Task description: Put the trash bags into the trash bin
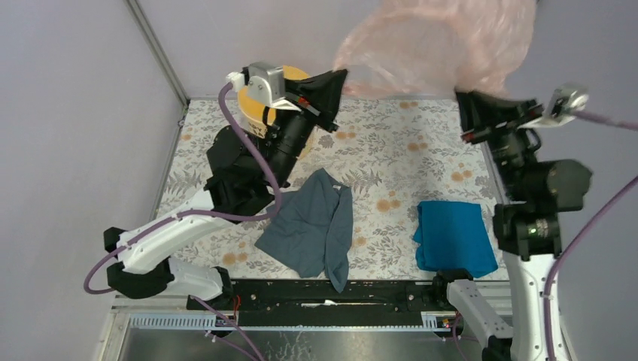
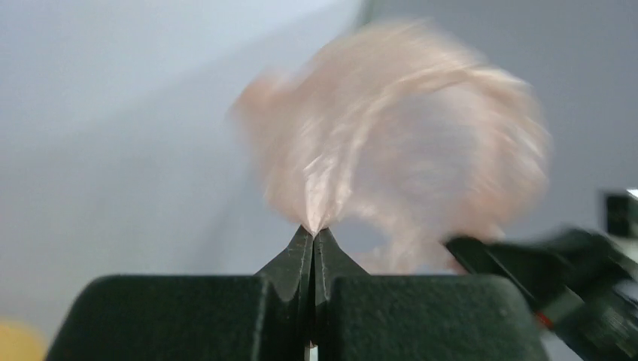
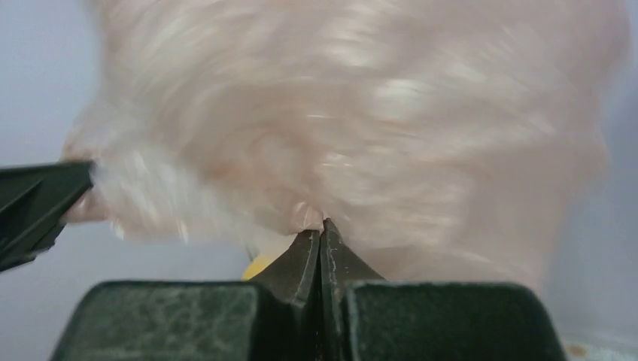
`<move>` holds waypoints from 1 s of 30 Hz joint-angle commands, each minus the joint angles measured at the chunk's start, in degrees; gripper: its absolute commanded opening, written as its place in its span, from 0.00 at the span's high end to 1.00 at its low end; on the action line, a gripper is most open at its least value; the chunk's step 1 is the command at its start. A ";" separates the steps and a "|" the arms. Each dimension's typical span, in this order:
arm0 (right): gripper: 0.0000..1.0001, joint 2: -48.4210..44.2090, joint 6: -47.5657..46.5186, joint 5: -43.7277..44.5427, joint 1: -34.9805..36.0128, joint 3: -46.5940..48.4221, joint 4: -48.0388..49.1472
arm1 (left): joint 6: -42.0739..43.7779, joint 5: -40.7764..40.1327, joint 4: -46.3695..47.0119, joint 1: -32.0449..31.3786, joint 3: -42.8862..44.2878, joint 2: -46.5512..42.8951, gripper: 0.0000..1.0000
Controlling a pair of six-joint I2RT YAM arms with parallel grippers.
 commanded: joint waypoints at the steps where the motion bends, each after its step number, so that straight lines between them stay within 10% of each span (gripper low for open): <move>1: 1.00 -1.91 6.69 2.76 0.19 -25.52 2.08 | -11.92 -10.71 1.15 7.49 -24.68 3.86 1.00; 7: 1.00 -1.12 10.68 1.36 0.14 -41.26 -7.89 | -27.36 -1.34 -8.84 11.28 -37.54 6.94 1.00; 15: 1.00 6.22 2.39 2.40 0.08 -4.76 -18.28 | -14.27 2.65 -19.13 10.71 -1.23 5.31 1.00; 19: 1.00 3.84 1.65 -0.58 0.14 3.87 -17.04 | -12.24 2.30 -11.56 7.88 -2.69 -0.42 1.00; 24: 1.00 -4.24 6.02 4.91 0.13 -17.14 -11.72 | -19.40 -4.97 -7.54 10.60 -25.43 -4.98 1.00; 30: 1.00 -5.36 14.12 -4.39 0.14 -41.54 -10.37 | -35.50 7.32 -20.95 17.71 -39.71 -0.27 1.00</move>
